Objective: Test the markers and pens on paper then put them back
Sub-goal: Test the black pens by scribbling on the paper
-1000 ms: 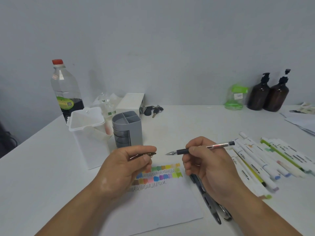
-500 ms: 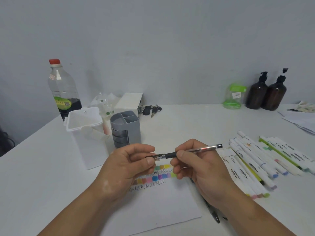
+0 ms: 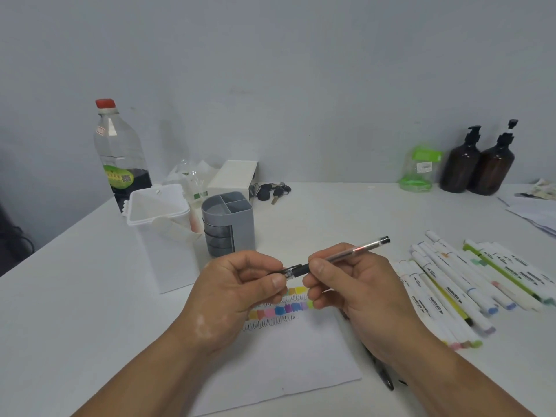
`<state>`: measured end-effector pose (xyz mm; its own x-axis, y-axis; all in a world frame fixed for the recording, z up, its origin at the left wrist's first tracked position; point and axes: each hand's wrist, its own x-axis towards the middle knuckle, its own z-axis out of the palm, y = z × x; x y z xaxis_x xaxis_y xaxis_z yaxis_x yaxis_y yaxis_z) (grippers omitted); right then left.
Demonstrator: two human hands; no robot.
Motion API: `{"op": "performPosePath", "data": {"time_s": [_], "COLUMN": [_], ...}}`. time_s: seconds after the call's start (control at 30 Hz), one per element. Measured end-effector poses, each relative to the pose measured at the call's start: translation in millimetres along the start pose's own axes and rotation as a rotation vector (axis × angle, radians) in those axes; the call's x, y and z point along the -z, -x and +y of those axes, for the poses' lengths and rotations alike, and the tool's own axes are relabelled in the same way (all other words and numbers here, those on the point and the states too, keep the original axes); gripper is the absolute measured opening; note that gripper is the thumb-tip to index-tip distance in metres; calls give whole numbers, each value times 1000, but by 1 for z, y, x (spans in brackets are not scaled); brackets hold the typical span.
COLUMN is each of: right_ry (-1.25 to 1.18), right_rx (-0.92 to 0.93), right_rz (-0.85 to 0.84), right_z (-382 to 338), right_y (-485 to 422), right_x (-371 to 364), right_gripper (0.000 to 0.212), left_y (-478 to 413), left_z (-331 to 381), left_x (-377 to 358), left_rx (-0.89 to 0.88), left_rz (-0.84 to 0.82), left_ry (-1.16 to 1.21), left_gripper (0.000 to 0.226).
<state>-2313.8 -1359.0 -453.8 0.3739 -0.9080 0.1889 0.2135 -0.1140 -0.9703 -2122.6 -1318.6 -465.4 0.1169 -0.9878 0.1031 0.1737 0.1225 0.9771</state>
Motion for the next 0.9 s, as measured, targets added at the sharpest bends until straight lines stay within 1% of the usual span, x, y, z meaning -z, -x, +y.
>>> {"op": "performPosePath", "data": {"time_s": [0.2, 0.27, 0.33, 0.37, 0.4, 0.43, 0.47, 0.53, 0.57, 0.6, 0.63, 0.7, 0.73, 0.8, 0.9], "right_ry": [-5, 47, 56, 26, 24, 75, 190, 609, 842, 1032, 1161, 1319, 1382, 1476, 1536], "right_rx": [51, 66, 88, 83, 62, 26, -25, -117, -139, -145, -147, -161, -150, -118, -86], "right_rz": [18, 58, 128, 165, 186, 180, 151, 52, -12, -80, -141, -217, -224, -202, -141], "right_z": [-2, -6, -16, -23, -30, -37, -41, -40, -36, -31, -28, -20, -16, -9, -5], "right_y": [2, 3, -1, -5, -8, -11, -13, -14, -12, -9, -5, 4, 7, 12, 16], "right_x": [-2, -2, 8, 16, 26, 33, 39, 46, 47, 46, 43, 37, 35, 33, 36], "right_gripper": [14, 19, 22, 18, 15, 14, 12, 6, 10, 16, 20, 22, 23, 25, 29], "left_y": [1, 2, 2, 2, 2, 2, 2, -1, -2, -3, -4, -1, 1, 4, 7], "left_z": [-3, -2, 0, 2, 3, 4, 5, 4, 2, -2, -5, -11, -13, -12, -8], "left_x": [-11, -11, -10, -7, -4, 1, 6, 14, 16, 18, 17, 14, 12, 11, 10], "left_rx": [1, 14, 5, -2, -9, -21, -43, -101, -117, -125, -133, -161, -171, -184, -163], "left_rz": [-26, -58, -99, -101, -76, -20, 43, 137, 159, 165, 153, 93, 60, 27, 66], "left_ry": [165, 175, 93, 3, -101, -194, -279, -504, -608, -676, -728, -825, -862, -905, -917], "left_gripper": [22, 24, 33, 39, 41, 37, 29, 8, 5, 6, 9, 12, 11, 10, 11]}}
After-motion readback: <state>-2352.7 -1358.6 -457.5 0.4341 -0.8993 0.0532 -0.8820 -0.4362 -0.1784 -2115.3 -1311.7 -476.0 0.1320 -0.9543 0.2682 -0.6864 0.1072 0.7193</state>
